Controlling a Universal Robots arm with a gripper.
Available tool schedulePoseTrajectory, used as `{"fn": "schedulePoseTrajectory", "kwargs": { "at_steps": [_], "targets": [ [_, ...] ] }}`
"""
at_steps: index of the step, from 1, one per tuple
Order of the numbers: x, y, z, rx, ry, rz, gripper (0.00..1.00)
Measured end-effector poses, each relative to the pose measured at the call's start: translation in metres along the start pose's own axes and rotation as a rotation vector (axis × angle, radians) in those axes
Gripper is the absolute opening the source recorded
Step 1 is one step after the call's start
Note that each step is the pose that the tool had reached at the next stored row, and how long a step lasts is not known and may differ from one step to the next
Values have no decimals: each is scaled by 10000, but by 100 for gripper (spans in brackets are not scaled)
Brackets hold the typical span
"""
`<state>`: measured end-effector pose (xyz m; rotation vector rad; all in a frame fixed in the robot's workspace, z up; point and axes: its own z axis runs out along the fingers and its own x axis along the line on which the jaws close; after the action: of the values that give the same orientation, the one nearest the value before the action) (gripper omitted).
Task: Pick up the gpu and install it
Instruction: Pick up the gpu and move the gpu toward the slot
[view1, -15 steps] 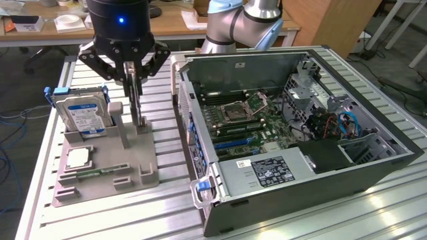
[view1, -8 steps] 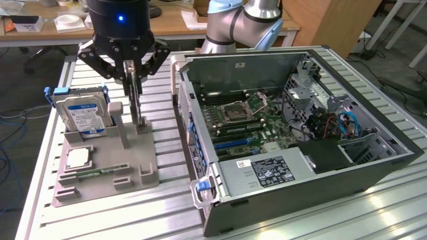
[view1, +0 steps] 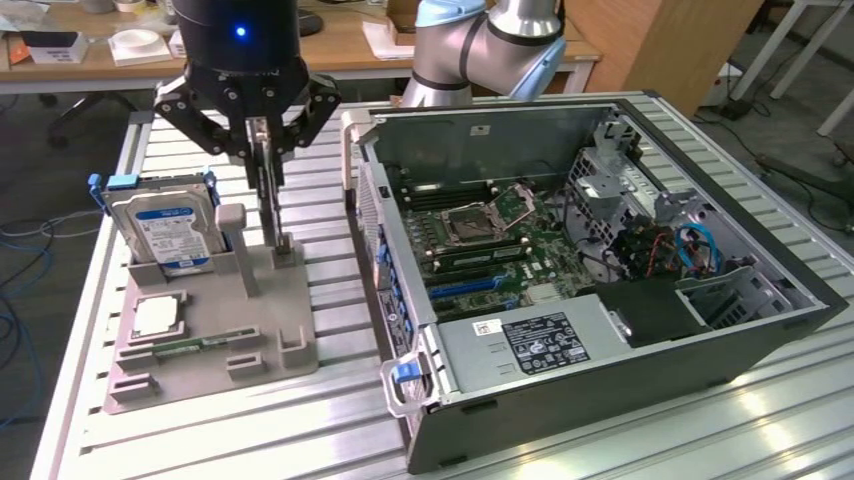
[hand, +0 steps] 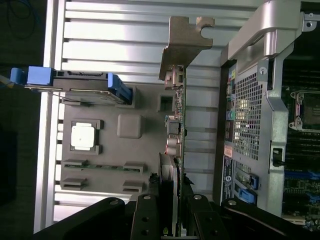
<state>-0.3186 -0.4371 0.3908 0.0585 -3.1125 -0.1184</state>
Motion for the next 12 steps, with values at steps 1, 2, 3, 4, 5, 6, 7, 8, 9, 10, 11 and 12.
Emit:
{"fn": "schedulePoseTrajectory", "kwargs": {
  "at_steps": [1, 2, 3, 4, 5, 6, 7, 8, 9, 10, 11, 12],
  "targets": [
    [0, 0, -3, 0, 0, 0, 27],
    [0, 0, -7, 0, 0, 0, 27],
    [0, 1, -11, 0, -1, 0, 27],
    [0, 1, -15, 0, 0, 0, 27],
    [0, 1, -18, -1, 0, 0, 27],
    [1, 1, -22, 0, 0, 0, 27],
    [1, 2, -26, 0, 0, 0, 27],
    [1, 2, -29, 0, -1, 0, 27],
    [1, 2, -33, -1, -1, 0, 27],
    [1, 2, -37, -1, -1, -1, 27],
    [1, 2, -40, -1, 0, -1, 27],
    [1, 2, -44, 0, -1, -1, 27]
  ]
}}
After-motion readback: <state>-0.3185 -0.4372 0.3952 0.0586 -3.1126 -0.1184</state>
